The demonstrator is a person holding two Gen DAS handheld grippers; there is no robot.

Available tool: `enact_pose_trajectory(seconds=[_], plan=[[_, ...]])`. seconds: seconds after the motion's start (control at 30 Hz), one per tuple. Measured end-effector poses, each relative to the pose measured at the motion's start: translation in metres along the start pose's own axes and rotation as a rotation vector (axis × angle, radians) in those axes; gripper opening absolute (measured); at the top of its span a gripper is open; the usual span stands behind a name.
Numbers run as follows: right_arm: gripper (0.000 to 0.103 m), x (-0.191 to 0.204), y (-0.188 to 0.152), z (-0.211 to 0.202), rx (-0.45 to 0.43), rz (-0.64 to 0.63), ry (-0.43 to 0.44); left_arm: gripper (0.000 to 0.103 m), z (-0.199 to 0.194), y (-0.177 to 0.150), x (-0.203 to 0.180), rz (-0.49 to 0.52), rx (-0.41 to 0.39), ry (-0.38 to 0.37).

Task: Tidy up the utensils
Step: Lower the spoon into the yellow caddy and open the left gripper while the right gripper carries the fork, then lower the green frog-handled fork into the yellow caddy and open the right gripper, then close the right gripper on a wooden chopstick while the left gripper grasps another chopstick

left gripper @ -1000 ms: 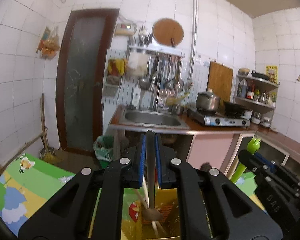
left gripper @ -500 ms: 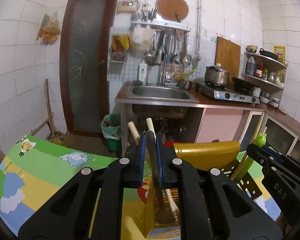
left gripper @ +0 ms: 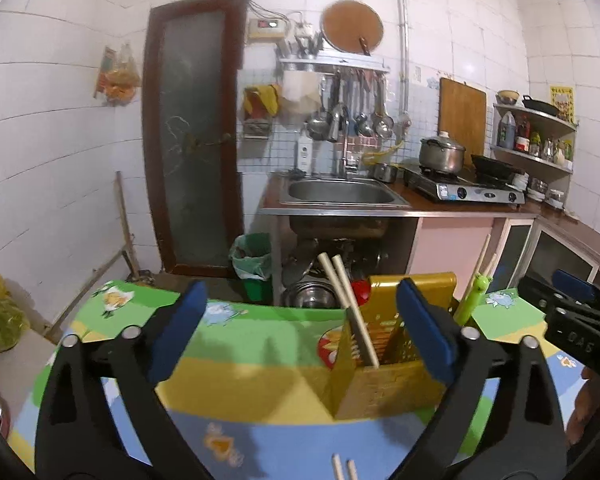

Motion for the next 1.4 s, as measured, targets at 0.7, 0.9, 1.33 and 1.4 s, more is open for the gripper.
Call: enact_pose_trajectory(seconds=[0.7, 0.9, 1.33, 1.4], plan=[[0.071, 0.026, -0.165, 0.005, 0.286, -0.105, 0.070, 0.098, 0.009, -0.150, 0.046, -0.059, 0.274, 0.104], [0.070, 0.043, -0.181, 0.028, 0.346, -0.168, 0.077, 0.098, 0.034, -0.172, 0.046, -0.038, 0.335, 0.133], [0.031, 0.077, -0.193, 0.042, 0.432, -0.238, 0.116, 0.098, 0.046, -0.177, 0.047, -0.054, 0.398, 0.094], [0.027, 0.079, -0.194, 0.041, 0.433, -0.244, 0.117, 0.098, 0.045, -0.178, 0.045, -0.055, 0.401, 0.086]])
Point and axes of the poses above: each gripper's, at about its wrist camera, not at the fingertips, and z roughly the way its jaws point, x to its left, y to its top, the point moved 2 cm from there along z, roughly the way its jaws point, and after that the axes turned 9 degrees about x, right-handed, at the moved point
